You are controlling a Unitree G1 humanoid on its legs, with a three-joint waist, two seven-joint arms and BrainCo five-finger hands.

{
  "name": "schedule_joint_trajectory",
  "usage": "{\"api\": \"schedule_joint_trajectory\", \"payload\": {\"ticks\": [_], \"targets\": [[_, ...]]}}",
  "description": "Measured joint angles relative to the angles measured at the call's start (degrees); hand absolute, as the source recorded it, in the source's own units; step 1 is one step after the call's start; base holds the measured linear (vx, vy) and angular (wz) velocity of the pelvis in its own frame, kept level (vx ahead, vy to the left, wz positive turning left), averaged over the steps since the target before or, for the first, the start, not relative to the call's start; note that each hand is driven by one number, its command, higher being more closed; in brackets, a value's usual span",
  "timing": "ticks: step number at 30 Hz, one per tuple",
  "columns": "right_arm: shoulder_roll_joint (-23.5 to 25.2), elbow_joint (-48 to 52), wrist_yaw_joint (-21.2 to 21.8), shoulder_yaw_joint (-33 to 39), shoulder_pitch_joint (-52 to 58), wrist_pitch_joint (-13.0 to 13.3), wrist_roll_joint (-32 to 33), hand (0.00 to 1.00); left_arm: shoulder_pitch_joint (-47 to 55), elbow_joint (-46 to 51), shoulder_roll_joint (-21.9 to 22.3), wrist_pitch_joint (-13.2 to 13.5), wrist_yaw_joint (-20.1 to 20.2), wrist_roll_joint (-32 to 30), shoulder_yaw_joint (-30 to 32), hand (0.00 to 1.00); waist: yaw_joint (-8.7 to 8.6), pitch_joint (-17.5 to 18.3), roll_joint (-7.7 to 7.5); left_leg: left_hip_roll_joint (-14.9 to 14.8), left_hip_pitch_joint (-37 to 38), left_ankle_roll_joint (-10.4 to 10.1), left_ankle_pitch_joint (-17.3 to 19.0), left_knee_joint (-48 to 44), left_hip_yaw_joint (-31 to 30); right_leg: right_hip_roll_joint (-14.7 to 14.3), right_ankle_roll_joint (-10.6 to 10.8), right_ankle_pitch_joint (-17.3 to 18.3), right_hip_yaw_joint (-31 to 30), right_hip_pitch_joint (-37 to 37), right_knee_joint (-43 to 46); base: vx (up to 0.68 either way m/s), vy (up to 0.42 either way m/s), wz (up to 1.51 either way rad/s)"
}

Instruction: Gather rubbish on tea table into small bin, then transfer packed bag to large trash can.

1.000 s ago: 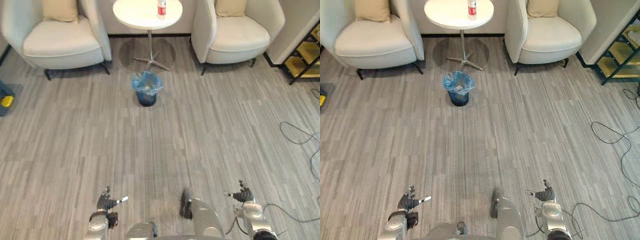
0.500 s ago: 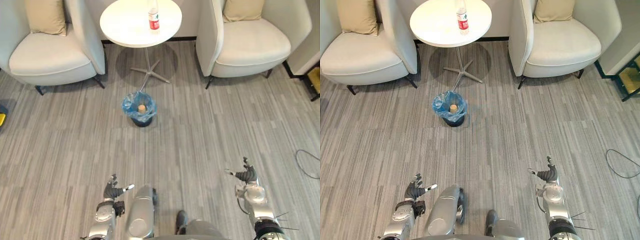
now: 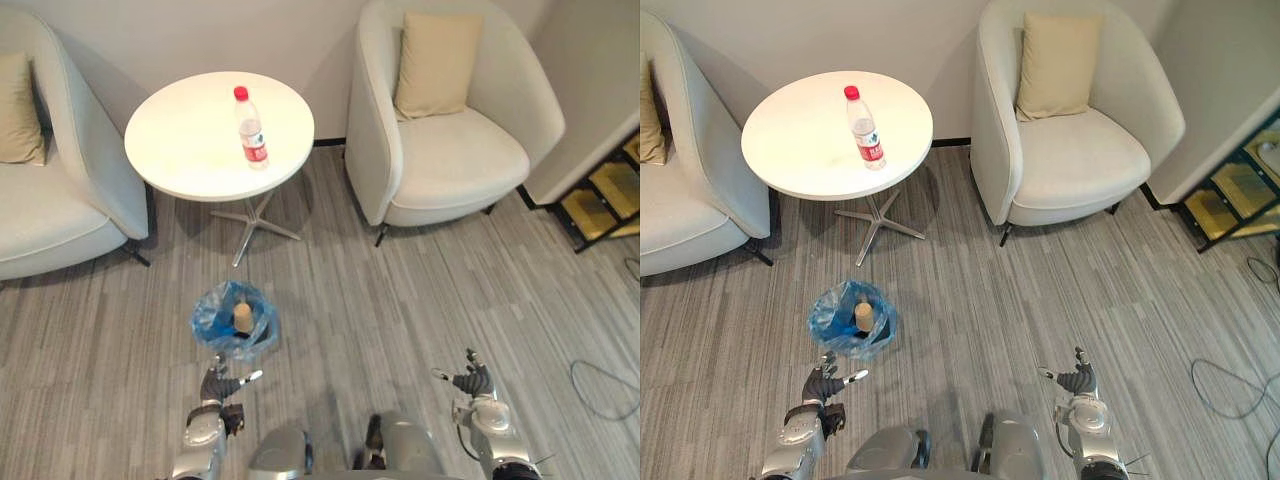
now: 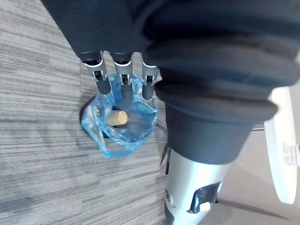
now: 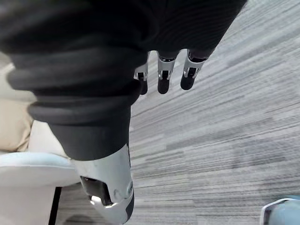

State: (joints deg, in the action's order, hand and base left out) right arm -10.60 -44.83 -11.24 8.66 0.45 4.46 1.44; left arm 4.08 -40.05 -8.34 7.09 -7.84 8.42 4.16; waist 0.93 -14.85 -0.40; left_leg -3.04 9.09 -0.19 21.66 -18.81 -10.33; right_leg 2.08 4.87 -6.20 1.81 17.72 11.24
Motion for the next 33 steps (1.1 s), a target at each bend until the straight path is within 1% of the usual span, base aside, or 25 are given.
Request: {"api": "schedule_joint_trajectory", "payload": {"ticks": [1, 2, 3, 4, 5, 6, 7, 9, 10, 11, 12, 13, 14, 17, 19, 20, 21, 23, 24, 26, 27, 28, 29, 30, 33], "targets": [[-0.5, -0.2, 0.0, 0.0, -0.3, -0.1, 0.0, 0.00, 0.0, -0.6, 0.9, -0.1, 0.0, 0.0, 0.0, 0.00, 0.13, 0.0, 2.01, -1.5, 0.4, -0.4, 0.3, -1.1, -0.9, -1.4, -1.5, 1.4, 1.1, -0.4, 1.3, 0.65, -0.288, 0.44], [-0.1, -0.1, 0.1, -0.1, -1.6, -0.3, 0.0, 0.00, 0.5, -0.6, 1.0, 0.0, 0.0, 0.0, 0.1, 0.00, 0.99, 0.4, 2.62, -3.1, -1.8, -3.2, -1.6, -5.8, -1.0, -2.2, -3.1, 3.9, 2.4, 0.0, 4.7, 0.61, -0.276, 0.42], [0.3, 0.7, 0.1, -0.3, -2.0, -0.4, 0.0, 0.00, 0.2, -0.6, 1.6, -0.1, 0.0, 0.0, 0.4, 0.00, 0.77, 0.3, 2.77, -3.1, -5.5, -4.9, -6.4, -14.5, -0.5, -2.2, -4.5, 6.5, 4.6, -1.5, 6.4, 0.58, -0.279, 0.58], [0.3, 1.2, 0.1, -0.5, -1.8, -0.4, 0.1, 0.00, 0.1, -0.6, 2.2, -0.1, 0.0, 0.0, 0.6, 0.00, 0.76, 0.1, 2.78, -3.2, -8.0, -4.9, -10.3, -20.5, 0.1, -2.1, -4.9, 7.5, 5.4, -3.6, 6.0, 0.56, -0.280, 0.81], [0.7, 2.7, 0.0, -0.8, -1.3, -0.4, 0.2, 0.00, 0.3, -0.5, 3.3, 0.0, 0.0, 0.0, 1.0, 0.00, 1.78, -0.1, 2.82, -5.8, -12.8, -4.7, -14.9, -31.5, 3.2, -2.5, -6.0, 8.8, 6.7, -8.5, 4.2, 0.53, -0.241, 0.63], [1.1, 3.7, -0.2, -0.7, -1.0, -0.4, 0.3, 0.00, 0.4, -0.4, 3.5, 0.0, 0.0, 0.0, 1.0, 0.00, 2.22, -0.4, 2.89, -7.4, -14.7, -3.9, -13.0, -35.5, 5.9, -2.9, -6.4, 9.0, 7.2, -11.0, 3.3, 0.52, -0.211, 0.60], [1.8, 4.6, -0.5, -0.7, -0.9, 0.1, 0.4, 0.00, 0.5, -0.5, 3.6, -0.1, 0.0, 0.0, 0.8, 0.00, 3.03, -0.9, 1.99, -8.7, -17.8, -3.6, -9.7, -38.6, 9.4, -2.9, -7.0, 9.4, 7.9, -15.3, 1.6, 0.45, -0.173, 0.46], [1.8, 5.8, -1.2, -0.6, -1.1, 1.6, 0.7, 0.00, 0.6, 0.0, 3.6, -0.1, 0.0, 0.0, 0.3, 0.00, 3.27, -0.8, 0.51, -8.0, -22.8, -3.0, -7.5, -33.3, 14.3, -1.7, -6.7, 9.6, 9.9, -20.0, -2.2, 0.43, -0.136, 0.50], [1.7, 6.9, -1.4, -0.1, -1.3, 2.0, 0.7, 0.00, 0.6, 0.4, 3.7, 0.0, 0.0, 0.0, 0.3, 0.00, 3.22, -1.0, 0.51, -7.8, -24.9, -3.0, -7.5, -25.3, 18.4, -1.2, -6.0, 10.1, 11.7, -21.8, -3.8, 0.42, -0.066, 0.57], [0.8, 8.1, -1.5, 0.4, -0.9, 2.0, 0.7, 0.00, 0.6, 0.4, 3.8, -0.1, 0.0, 0.0, 0.0, 0.00, 2.94, -0.8, 1.33, -7.3, -26.0, -3.9, -9.6, -15.0, 22.6, -1.3, -4.7, 11.4, 13.5, -23.3, -4.7, 0.34, -0.012, 0.53], [0.4, 8.5, -1.7, 0.6, -0.3, 2.1, 0.7, 0.00, 1.1, 0.5, 4.0, -0.1, 0.0, -0.1, -0.3, 0.00, 2.94, -0.4, 2.36, -7.1, -26.3, -3.0, -14.5, -9.4, 24.6, -2.1, -3.9, 12.5, 14.1, -23.8, -4.6, 0.34, 0.038, 0.47], [0.3, 9.0, -2.4, 0.9, 0.3, 1.8, 0.7, 0.00, 1.8, 1.5, 4.1, 0.0, 0.0, -0.1, -0.2, 0.00, 3.13, -0.2, 3.37, -6.8, -26.6, 3.6, -17.8, -6.5, 26.0, -3.0, -3.0, 15.9, 14.2, -24.7, -3.8, 0.32, 0.063, 0.57], [1.1, 9.5, -2.5, 0.8, 0.9, 1.6, 0.5, 0.00, 1.7, 1.5, 3.6, -0.1, 0.0, -0.1, -0.1, 0.00, 3.05, -0.1, 1.82, -4.5, -26.5, 3.9, -16.9, -6.2, 25.2, -0.8, -2.1, 17.9, 14.6, -24.4, -1.8, 0.32, 0.075, 0.58], [1.3, 11.9, -2.5, -0.5, 0.9, 1.6, -1.1, 0.00, 2.4, 1.2, 3.8, -0.3, 0.1, -0.2, -0.7, 0.00, 2.95, -0.3, 0.41, -0.8, -25.0, 5.0, -13.9, -4.8, 24.3, 4.1, 0.5, 21.4, 15.0, -20.9, 10.7, 0.29, 0.052, 0.54], [1.5, 13.5, -2.3, -2.6, 0.6, 1.6, -2.3, 0.00, 4.0, 1.2, 3.2, -0.3, 0.1, -0.2, -1.8, 0.00, 2.91, -0.4, -0.02, 0.9, -21.7, 5.6, -12.2, -4.1, 23.4, 7.2, 1.7, 20.0, 13.5, -17.1, 24.1, 0.27, 0.086, 0.30], [1.6, 14.3, -2.2, -3.1, 0.7, 1.6, -2.7, 0.00, 4.4, 1.2, 3.0, -0.4, 0.1, -0.2, -2.1, 0.00, 2.73, -0.4, -0.01, 1.3, -20.6, 5.9, -11.7, -4.1, 22.6, 7.8, 2.1, 19.2, 12.6, -15.7, 28.3, 0.38, 0.080, 0.59], [2.0, 16.1, -2.2, -3.4, 1.3, 1.7, -3.6, 0.00, 4.6, 1.2, 2.4, -0.3, 0.2, -0.3, -2.6, 0.00, 2.16, -0.3, -0.03, 2.1, -18.9, 6.1, -10.9, -4.0, 20.4, 7.1, 1.4, 20.7, 10.1, -14.1, 32.3, 0.31, 0.043, 0.85], [2.2, 19.4, -2.1, -5.1, 1.5, 1.9, -4.4, 0.00, 4.4, 1.2, 2.2, -0.2, 0.1, -0.3, -2.7, 0.00, 1.08, 0.0, -0.45, 2.7, -18.0, 6.0, -10.7, -3.7, 17.6, 5.2, 1.6, 22.8, 6.9, -11.1, 31.4, 0.29, 0.008, 1.10], [2.2, 21.6, -2.1, -5.8, 1.4, 2.7, -4.4, 0.00, 3.9, 1.1, 1.3, -0.3, 0.1, -0.3, -2.8, 0.00, 1.09, 0.2, -0.87, 3.5, -17.2, 5.8, -10.9, -2.9, 15.2, 4.1, 1.5, 23.2, 4.3, -8.3, 27.0, 0.28, -0.028, 0.94], [2.2, 21.8, -2.0, -6.1, 1.0, 3.3, -4.6, 0.00, 3.4, 1.1, 1.4, -0.2, 0.1, -0.3, -3.6, 0.00, 1.14, 0.2, -0.92, 4.0, -15.8, 5.5, -11.0, -2.2, 12.6, 2.6, 1.5, 22.9, 1.4, -7.4, 18.4, 0.32, -0.076, 0.91], [2.2, 22.4, -2.0, -6.5, 1.0, 3.4, -5.0, 0.00, 3.2, 1.1, 1.3, 0.0, 0.1, -0.3, -4.1, 0.00, 1.34, 0.2, -0.94, 4.2, -14.7, 4.5, -10.6, -2.0, 11.7, 2.1, 0.6, 20.8, 1.0, -7.5, 12.8, 0.29, -0.101, 0.82], [2.3, 22.9, -1.9, -6.8, 1.1, 3.4, -5.5, 0.00, 3.2, 1.1, 1.2, 0.2, 0.1, -0.3, -4.1, 0.00, 1.65, 0.3, -1.12, 4.3, -14.3, 3.8, -10.2, -2.0, 11.7, 2.2, 0.1, 18.2, 1.2, -7.6, 9.9, 0.27, -0.124, 0.64], [2.5, 23.6, -1.4, -7.6, 1.2, 3.6, -6.6, 0.00, 3.8, 1.0, 0.9, 0.5, 0.1, -0.3, -4.2, 0.00, 1.84, 0.8, -1.95, 4.9, -13.8, 2.7, -9.5, -2.2, 11.5, 2.5, -0.5, 12.3, 1.1, -7.5, 6.0, 0.27, -0.163, 0.51], [2.3, 23.8, -0.9, -8.7, 1.1, 4.0, -7.3, 0.00, 3.8, -0.4, 1.3, 0.6, 0.1, -0.3, -4.1, 0.00, 1.55, 1.1, -1.46, 4.9, -12.9, 1.7, -8.8, -2.1, 10.4, 2.8, -1.2, 9.2, 1.7, -8.0, 5.6, 0.32, -0.213, 0.39], [2.0, 26.2, 0.1, -11.0, 0.5, 4.3, -9.0, 0.00, 5.4, -0.6, 1.9, 0.9, 0.3, -0.8, -4.6, 0.00, 1.94, 2.1, 0.45, 2.7, -12.7, 0.9, -8.5, 0.0, 9.2, 0.7, -2.6, 8.2, 2.9, -9.6, 1.3, 0.21, -0.175, 0.10]]}}
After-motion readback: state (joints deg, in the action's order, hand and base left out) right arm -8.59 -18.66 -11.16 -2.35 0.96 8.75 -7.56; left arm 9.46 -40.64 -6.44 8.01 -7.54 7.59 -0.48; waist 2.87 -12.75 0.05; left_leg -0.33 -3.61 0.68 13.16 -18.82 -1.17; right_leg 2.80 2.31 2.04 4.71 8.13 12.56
